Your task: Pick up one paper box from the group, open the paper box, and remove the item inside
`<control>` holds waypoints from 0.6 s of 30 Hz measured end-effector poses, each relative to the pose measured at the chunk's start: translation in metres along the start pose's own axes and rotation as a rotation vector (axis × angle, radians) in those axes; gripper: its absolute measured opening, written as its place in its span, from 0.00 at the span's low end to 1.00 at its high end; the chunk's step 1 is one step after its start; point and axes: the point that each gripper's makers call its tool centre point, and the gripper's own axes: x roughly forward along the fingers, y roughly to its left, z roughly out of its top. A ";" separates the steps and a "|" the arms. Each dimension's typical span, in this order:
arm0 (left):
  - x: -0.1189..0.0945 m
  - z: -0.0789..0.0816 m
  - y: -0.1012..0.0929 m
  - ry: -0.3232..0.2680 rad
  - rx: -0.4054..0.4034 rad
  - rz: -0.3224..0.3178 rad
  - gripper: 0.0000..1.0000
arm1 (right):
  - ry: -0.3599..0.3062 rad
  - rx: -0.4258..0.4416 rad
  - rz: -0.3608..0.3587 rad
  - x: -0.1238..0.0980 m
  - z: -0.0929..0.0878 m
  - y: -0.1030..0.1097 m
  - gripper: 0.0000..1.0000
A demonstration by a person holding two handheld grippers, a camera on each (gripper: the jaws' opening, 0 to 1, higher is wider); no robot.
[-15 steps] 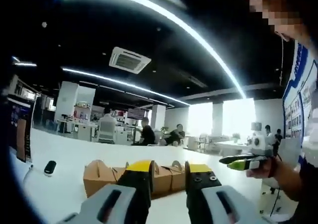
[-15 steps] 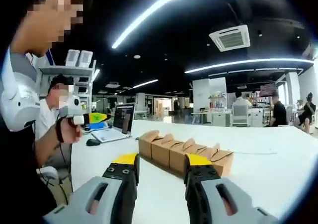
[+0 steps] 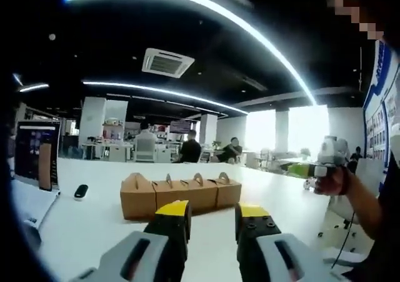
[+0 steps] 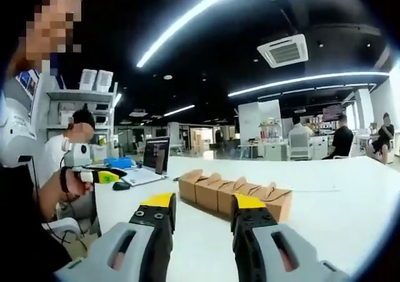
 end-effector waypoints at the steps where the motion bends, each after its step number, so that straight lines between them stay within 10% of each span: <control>1: -0.002 -0.003 0.000 0.005 -0.009 0.005 0.30 | 0.020 0.004 -0.004 -0.005 -0.008 0.001 0.36; 10: -0.003 -0.041 0.010 0.101 -0.061 0.007 0.30 | 0.090 0.020 -0.096 -0.031 -0.036 -0.018 0.36; 18: 0.005 -0.017 -0.002 -0.018 0.026 -0.046 0.30 | 0.117 -0.029 -0.114 -0.018 -0.026 -0.025 0.36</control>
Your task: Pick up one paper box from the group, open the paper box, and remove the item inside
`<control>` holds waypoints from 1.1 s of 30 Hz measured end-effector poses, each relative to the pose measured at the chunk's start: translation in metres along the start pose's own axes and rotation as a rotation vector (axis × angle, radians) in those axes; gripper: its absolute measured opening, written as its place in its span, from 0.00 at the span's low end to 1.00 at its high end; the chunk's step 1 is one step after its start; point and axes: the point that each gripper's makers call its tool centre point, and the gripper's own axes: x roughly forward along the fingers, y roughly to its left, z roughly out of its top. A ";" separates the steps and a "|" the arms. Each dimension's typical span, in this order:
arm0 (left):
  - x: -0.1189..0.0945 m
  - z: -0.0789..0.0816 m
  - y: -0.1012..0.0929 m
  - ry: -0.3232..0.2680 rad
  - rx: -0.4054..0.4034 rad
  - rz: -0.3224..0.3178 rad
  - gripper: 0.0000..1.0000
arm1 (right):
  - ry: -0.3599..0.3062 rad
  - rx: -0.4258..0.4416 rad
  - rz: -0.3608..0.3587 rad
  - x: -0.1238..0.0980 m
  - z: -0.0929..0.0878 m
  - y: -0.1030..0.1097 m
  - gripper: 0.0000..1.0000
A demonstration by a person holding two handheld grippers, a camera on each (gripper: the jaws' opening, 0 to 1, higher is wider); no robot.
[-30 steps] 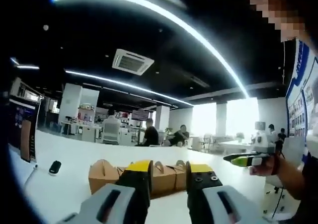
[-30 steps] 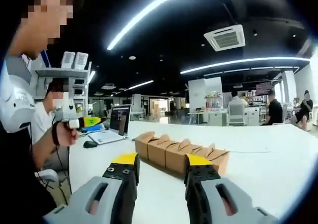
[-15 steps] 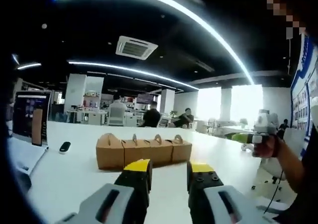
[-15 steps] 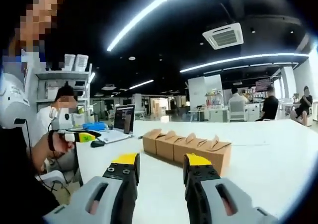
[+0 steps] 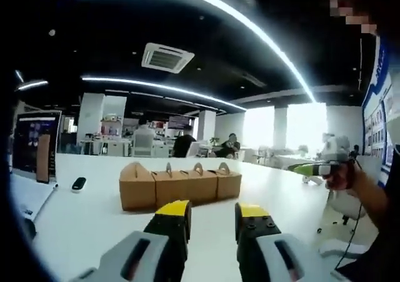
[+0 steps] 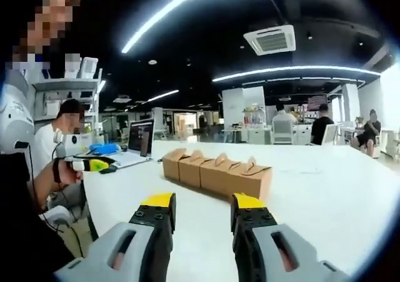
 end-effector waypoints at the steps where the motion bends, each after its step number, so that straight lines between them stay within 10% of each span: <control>1: 0.000 0.001 -0.001 -0.006 0.004 -0.004 0.30 | 0.003 -0.004 0.001 0.001 0.001 0.000 0.36; 13: 0.000 0.007 0.006 -0.031 0.011 0.013 0.29 | 0.025 0.081 0.003 0.048 -0.003 -0.014 0.36; 24: 0.003 0.087 0.042 -0.218 0.096 0.117 0.28 | 0.037 0.168 -0.054 0.049 -0.009 -0.032 0.36; 28: 0.006 0.078 0.050 -0.185 -0.032 0.108 0.28 | 0.060 0.196 -0.081 0.049 -0.018 -0.041 0.36; 33: 0.002 0.078 0.059 -0.197 0.031 0.163 0.27 | 0.068 0.204 -0.094 0.050 -0.021 -0.043 0.36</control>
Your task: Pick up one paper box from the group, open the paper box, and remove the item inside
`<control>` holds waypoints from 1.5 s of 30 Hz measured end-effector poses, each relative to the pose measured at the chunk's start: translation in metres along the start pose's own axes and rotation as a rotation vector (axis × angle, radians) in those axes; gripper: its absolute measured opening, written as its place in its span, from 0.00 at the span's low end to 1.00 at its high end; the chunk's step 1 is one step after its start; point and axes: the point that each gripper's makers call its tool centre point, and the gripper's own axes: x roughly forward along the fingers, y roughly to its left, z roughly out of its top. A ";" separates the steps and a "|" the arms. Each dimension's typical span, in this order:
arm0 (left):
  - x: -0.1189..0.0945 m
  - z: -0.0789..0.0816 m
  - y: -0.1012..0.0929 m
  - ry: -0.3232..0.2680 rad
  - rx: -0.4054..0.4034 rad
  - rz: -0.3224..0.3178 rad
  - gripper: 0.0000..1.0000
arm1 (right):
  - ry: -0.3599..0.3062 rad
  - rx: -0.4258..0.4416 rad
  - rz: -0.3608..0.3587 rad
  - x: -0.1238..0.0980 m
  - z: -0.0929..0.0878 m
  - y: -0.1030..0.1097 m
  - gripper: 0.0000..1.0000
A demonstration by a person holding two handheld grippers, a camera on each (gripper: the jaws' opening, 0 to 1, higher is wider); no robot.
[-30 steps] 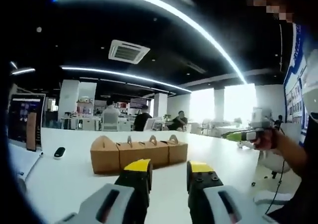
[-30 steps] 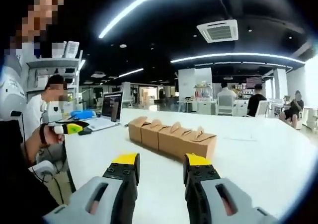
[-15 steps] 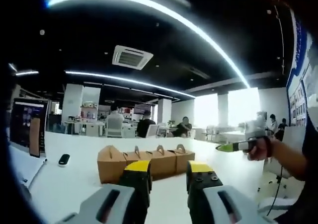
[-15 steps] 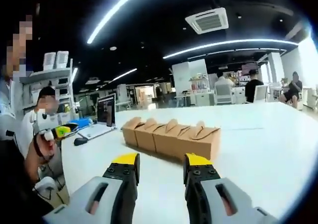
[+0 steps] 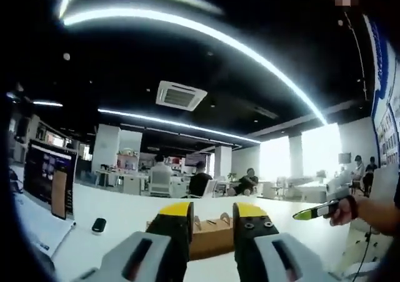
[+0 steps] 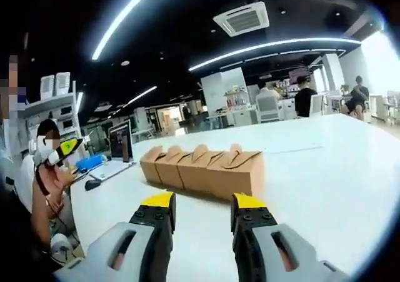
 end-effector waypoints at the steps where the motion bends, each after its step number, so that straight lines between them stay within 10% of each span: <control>1: -0.001 0.000 0.003 0.005 -0.004 0.016 0.27 | 0.002 0.000 -0.001 0.001 0.000 0.000 0.36; 14: -0.004 0.023 0.007 -0.066 0.063 0.045 0.27 | 0.021 -0.002 0.004 0.004 -0.005 0.002 0.36; 22: 0.007 0.023 -0.028 -0.048 0.034 -0.154 0.27 | 0.015 -0.008 -0.007 0.002 0.003 0.002 0.36; 34: 0.019 -0.042 -0.034 0.116 -0.037 -0.256 0.28 | -0.091 -0.152 0.059 0.009 0.048 0.034 0.36; 45: 0.005 -0.037 -0.047 0.117 -0.050 -0.328 0.28 | -0.038 -0.196 -0.113 0.096 0.062 -0.027 0.29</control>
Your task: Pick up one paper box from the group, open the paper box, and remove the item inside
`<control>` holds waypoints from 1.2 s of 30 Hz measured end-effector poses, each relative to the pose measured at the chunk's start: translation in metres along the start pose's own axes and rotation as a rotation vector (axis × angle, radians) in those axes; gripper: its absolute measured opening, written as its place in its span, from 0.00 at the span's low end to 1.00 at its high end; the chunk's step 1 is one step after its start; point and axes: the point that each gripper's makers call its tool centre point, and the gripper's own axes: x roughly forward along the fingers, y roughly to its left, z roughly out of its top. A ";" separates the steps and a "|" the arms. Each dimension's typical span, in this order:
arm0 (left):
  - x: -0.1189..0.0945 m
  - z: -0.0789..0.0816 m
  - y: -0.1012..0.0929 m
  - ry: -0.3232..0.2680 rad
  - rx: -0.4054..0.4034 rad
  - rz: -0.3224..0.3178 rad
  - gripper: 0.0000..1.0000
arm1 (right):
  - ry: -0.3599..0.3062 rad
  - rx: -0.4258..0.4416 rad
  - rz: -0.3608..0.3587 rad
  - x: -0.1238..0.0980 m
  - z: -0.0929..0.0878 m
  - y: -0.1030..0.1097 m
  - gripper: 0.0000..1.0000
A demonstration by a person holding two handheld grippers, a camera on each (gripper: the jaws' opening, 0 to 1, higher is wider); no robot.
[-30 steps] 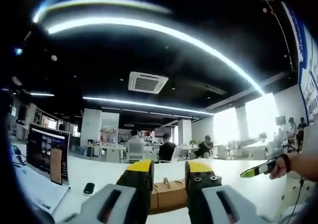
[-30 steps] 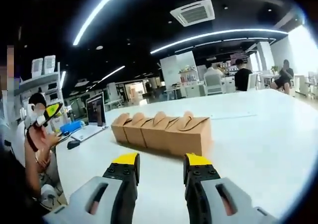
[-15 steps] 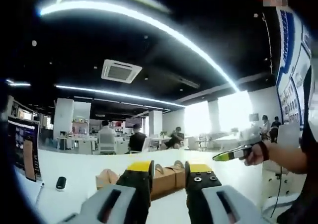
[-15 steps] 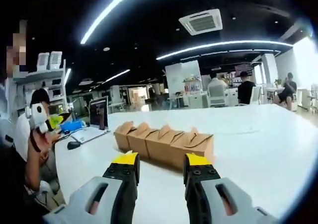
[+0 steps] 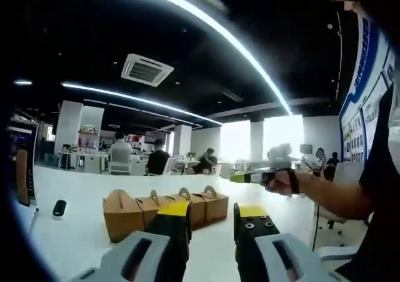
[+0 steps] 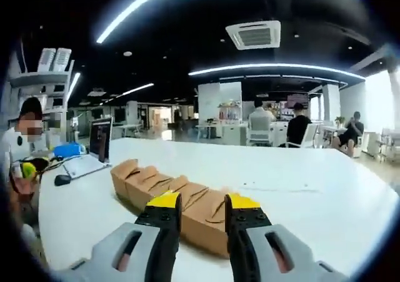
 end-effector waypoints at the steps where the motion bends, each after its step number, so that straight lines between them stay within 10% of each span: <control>1: -0.002 0.002 0.000 -0.003 0.002 0.000 0.28 | 0.010 -0.002 -0.002 0.006 -0.001 0.000 0.29; 14: -0.018 0.022 -0.014 -0.058 0.012 -0.036 0.28 | 0.161 -0.018 -0.102 0.076 -0.031 -0.004 0.28; 27: -0.031 0.038 -0.010 -0.105 -0.012 -0.030 0.28 | 0.183 0.017 -0.197 0.073 -0.039 -0.028 0.03; 36: -0.033 0.044 -0.012 -0.126 -0.014 -0.038 0.28 | 0.145 0.054 -0.232 0.067 -0.036 -0.036 0.03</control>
